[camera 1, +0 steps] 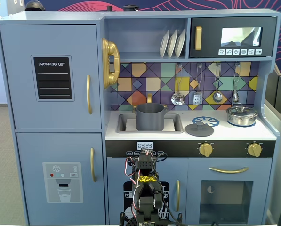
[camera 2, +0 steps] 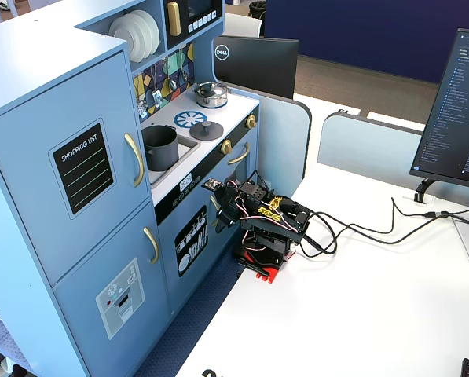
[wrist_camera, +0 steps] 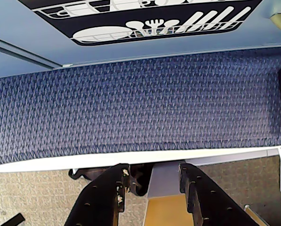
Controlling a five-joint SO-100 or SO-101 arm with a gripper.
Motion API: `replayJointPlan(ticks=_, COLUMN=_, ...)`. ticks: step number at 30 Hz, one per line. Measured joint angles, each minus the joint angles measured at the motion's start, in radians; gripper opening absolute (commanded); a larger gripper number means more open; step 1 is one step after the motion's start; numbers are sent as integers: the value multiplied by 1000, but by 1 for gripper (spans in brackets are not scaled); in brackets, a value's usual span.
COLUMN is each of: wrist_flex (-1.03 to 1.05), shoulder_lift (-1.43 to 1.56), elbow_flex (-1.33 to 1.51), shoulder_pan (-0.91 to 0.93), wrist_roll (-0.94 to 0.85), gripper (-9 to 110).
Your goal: Pick up the lid from the counter and put it on the gray recipient
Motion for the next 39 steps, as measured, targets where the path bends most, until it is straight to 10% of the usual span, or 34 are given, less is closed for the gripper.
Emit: replayJointPlan(ticks=39, wrist_flex=-316, shoulder_lift=-166, elbow_flex=-604, shoulder_pan=333, wrist_roll=-137, gripper=0)
